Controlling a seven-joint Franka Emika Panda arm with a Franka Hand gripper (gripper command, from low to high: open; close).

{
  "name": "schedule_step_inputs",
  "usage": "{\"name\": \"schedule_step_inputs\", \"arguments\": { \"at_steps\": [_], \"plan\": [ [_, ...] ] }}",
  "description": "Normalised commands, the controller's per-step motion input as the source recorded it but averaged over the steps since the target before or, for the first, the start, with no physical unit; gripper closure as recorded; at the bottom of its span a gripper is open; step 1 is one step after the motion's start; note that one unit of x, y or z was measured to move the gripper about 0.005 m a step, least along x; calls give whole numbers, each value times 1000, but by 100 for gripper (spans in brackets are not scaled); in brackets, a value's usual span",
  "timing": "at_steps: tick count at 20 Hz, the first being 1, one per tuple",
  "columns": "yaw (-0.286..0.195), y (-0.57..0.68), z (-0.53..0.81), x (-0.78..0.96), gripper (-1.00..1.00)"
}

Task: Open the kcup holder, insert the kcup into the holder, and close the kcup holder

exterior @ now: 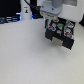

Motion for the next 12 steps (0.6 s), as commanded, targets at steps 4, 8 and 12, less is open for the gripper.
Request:
{"name": "schedule_step_inputs", "arguments": {
  "at_steps": [4, 8, 12],
  "plan": [
    [96, 247, -47, 683, -100],
    [145, 339, -122, 533, -100],
    [223, 242, -195, 213, -100]
  ]
}}
